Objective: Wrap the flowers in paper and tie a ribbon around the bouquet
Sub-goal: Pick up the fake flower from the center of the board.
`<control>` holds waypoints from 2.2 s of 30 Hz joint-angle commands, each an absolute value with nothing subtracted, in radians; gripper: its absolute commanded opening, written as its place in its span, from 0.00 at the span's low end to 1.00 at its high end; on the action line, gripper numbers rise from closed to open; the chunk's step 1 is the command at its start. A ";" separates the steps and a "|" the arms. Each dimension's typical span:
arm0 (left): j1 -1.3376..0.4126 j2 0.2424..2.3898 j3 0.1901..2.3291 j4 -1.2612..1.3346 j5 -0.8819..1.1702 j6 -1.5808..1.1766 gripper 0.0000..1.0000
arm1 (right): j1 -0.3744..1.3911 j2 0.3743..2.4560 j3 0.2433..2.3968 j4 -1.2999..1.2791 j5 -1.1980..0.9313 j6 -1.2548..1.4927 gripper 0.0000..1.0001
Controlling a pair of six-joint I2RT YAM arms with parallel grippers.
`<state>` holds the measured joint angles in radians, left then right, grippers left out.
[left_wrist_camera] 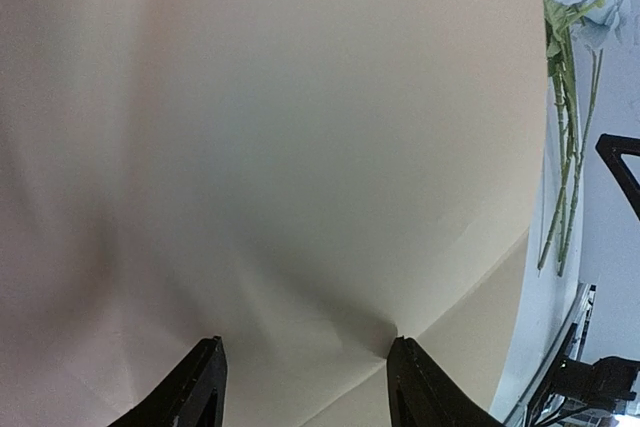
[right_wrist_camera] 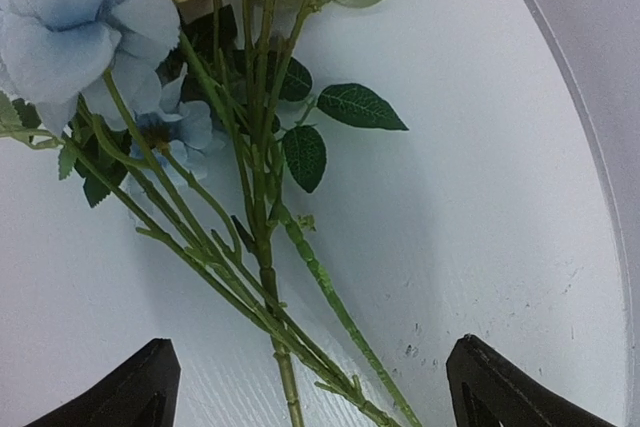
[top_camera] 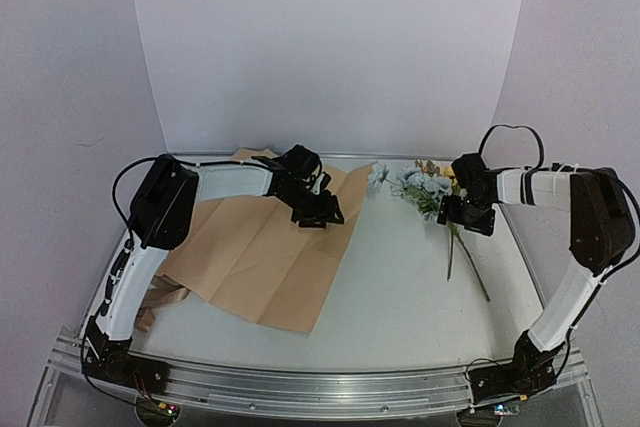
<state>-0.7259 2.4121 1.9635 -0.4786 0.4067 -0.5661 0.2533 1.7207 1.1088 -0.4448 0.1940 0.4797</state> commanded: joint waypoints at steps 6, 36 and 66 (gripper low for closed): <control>-0.723 2.412 1.975 -0.425 0.466 -0.595 0.57 | 0.230 1.815 1.185 -0.514 0.109 0.589 0.93; -0.720 2.331 1.841 -0.378 0.496 -0.572 0.57 | 0.437 1.859 1.237 -0.581 0.052 0.887 0.40; -0.721 2.332 1.821 -0.411 0.503 -0.557 0.56 | 0.473 1.973 1.289 -0.612 0.244 0.746 0.24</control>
<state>-0.7227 2.3371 1.7719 -0.3973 0.4786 -0.5682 0.4706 1.9991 1.3010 -0.6029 0.2055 0.7330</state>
